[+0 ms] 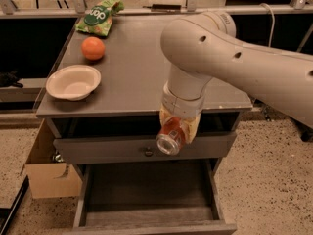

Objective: Place coke can into middle drawer

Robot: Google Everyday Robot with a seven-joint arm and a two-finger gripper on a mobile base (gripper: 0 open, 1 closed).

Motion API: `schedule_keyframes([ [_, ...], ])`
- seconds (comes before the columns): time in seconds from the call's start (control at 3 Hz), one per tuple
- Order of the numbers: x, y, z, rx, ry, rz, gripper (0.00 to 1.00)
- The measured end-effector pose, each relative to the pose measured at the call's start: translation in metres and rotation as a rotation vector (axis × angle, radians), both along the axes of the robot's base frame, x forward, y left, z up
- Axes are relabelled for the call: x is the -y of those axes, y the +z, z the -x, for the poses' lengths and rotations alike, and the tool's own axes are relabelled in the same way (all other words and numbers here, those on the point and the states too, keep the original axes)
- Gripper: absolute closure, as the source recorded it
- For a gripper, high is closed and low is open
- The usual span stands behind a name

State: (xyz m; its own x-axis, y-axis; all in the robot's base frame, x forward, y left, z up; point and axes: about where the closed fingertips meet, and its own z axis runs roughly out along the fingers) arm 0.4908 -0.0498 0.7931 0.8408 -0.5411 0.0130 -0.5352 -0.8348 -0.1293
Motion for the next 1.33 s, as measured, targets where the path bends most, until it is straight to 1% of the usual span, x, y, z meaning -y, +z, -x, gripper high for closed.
schedule_keyframes([
  [0.33,-0.005,0.031,0.002,0.065,0.002,0.022,1.0],
  [0.67,-0.008,0.033,0.015,0.083,0.003,0.035,1.0],
  [1.0,-0.011,0.007,0.068,0.079,-0.027,-0.012,1.0],
  [1.33,0.0,-0.017,0.12,0.071,-0.067,0.0,1.0],
])
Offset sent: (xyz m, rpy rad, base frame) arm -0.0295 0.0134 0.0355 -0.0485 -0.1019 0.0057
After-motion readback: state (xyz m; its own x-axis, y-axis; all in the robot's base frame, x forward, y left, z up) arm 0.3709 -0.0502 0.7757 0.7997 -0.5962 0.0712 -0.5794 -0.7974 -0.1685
